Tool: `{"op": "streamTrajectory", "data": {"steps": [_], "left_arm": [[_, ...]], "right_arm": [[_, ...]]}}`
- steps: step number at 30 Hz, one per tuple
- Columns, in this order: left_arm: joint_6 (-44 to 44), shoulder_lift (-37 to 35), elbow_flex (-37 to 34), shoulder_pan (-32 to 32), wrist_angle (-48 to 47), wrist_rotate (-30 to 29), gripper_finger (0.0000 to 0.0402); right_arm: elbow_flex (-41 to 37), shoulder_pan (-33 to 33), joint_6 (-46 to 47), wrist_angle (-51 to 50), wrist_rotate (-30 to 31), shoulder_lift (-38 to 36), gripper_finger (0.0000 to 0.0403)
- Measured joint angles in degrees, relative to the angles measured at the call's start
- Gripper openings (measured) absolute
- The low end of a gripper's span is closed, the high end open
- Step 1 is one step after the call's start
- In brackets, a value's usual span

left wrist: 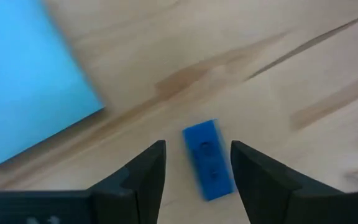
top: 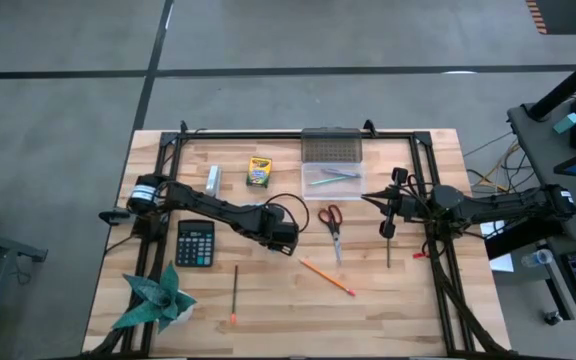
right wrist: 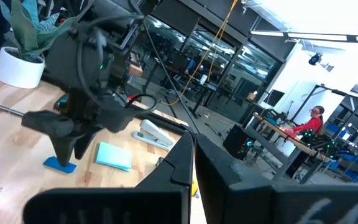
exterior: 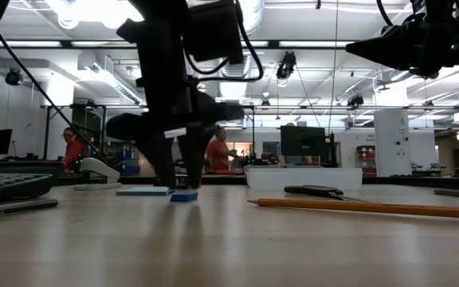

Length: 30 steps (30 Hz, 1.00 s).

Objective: Pack school essentials
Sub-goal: Put the blue eraser into the transparent supply box

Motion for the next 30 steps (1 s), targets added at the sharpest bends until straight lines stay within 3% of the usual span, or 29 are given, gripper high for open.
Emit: {"op": "streamTrajectory", "data": {"steps": [23, 30], "left_arm": [[-1.6, 0.6, -3.8, -1.0, 6.2, -0.7, 0.0162], [0.0, 2.0, -3.8, -1.6, 5.3, -1.2, 0.0108]], "right_arm": [[0.0, -0.2, 0.1, -0.2, 0.0, 0.0, 0.0009], [0.0, -0.2, 0.1, -0.2, 0.0, 0.0, 0.0009]]}}
